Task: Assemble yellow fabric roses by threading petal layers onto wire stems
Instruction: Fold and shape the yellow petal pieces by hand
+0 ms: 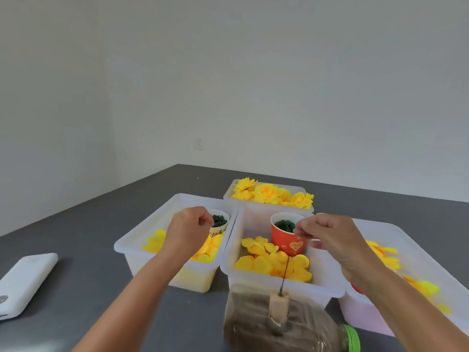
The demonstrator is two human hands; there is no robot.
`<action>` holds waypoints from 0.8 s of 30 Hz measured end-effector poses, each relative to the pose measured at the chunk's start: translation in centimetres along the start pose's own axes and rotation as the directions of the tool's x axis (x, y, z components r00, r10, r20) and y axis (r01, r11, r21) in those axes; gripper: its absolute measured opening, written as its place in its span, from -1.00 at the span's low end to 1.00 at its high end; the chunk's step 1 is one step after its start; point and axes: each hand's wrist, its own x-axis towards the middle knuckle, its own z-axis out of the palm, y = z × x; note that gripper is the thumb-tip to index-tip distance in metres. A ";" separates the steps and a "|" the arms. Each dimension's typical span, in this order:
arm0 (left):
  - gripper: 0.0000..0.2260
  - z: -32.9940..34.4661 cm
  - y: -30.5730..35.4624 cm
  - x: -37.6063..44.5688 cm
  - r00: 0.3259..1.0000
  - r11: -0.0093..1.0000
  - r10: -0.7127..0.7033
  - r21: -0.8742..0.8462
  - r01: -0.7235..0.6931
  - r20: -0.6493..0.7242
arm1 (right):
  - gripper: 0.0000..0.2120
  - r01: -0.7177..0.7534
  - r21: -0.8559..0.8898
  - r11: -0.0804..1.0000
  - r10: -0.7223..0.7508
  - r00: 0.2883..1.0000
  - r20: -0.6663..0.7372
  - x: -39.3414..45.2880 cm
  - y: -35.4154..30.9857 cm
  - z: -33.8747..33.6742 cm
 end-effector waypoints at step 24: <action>-0.76 4.0 -9.2 7.3 0.990 0.965 -0.137 0.218 0.143 -0.040 | -0.87 0.399 -0.353 0.846 -0.160 0.823 0.545 11.4 4.8 16.8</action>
